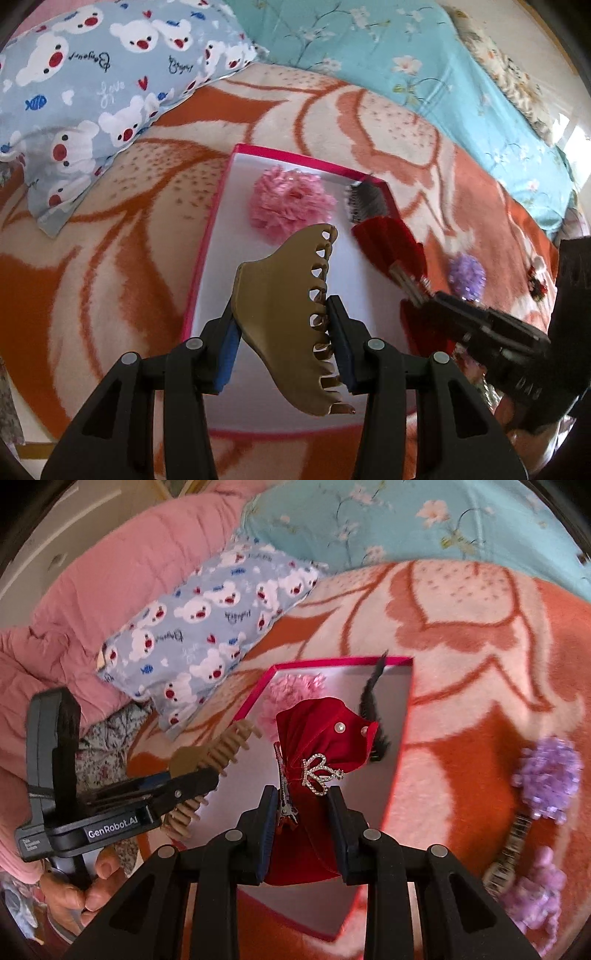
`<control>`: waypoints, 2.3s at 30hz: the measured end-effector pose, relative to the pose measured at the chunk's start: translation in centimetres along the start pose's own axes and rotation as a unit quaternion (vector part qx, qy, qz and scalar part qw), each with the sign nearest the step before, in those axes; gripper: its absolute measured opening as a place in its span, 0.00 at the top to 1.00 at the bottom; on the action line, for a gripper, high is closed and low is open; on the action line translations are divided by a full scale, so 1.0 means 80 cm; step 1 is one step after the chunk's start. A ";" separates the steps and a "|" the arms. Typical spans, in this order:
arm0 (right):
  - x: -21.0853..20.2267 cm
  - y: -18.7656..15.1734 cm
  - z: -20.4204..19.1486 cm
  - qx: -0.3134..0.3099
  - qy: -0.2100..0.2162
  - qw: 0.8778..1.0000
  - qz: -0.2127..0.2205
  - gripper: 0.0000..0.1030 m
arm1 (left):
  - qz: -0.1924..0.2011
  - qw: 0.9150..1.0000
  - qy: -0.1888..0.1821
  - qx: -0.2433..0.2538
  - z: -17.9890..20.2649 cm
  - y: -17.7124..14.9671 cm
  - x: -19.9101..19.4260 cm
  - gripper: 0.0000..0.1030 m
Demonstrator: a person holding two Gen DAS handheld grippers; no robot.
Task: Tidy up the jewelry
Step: 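Carry the claw clip and red bow into the box and release both, then grasp the green braided band with the left tool while the right tool grasps the pearl bracelet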
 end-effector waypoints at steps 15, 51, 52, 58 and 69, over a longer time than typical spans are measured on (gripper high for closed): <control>0.090 0.019 -0.007 -0.043 -0.036 0.998 -0.029 0.74 | -0.014 0.999 0.027 -0.010 -0.034 0.039 0.064 0.58; 0.020 0.015 0.012 -0.025 -0.017 0.999 0.014 0.50 | -0.028 0.999 0.044 0.015 -0.013 0.033 0.055 0.39; 0.013 0.014 0.016 -0.023 -0.020 0.999 0.017 0.49 | -0.027 0.999 0.043 0.015 -0.011 0.031 0.052 0.39; -0.035 0.000 0.060 0.003 -0.041 0.999 0.029 0.47 | -0.022 0.999 0.031 0.012 0.008 0.014 0.026 0.39; -0.110 -0.053 0.164 0.074 -0.094 0.992 0.027 0.44 | -0.028 0.998 -0.007 0.047 0.083 -0.026 -0.004 0.33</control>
Point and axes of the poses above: each gripper's, at about its wrist camera, not at the fingertips, and x roughly the way its jaws point, z to its right, y to its top, the point moved 6 cm from there along x, roughly the way its jaws point, and after that the axes turned 14 degrees about -y, right-handed, at the moved point
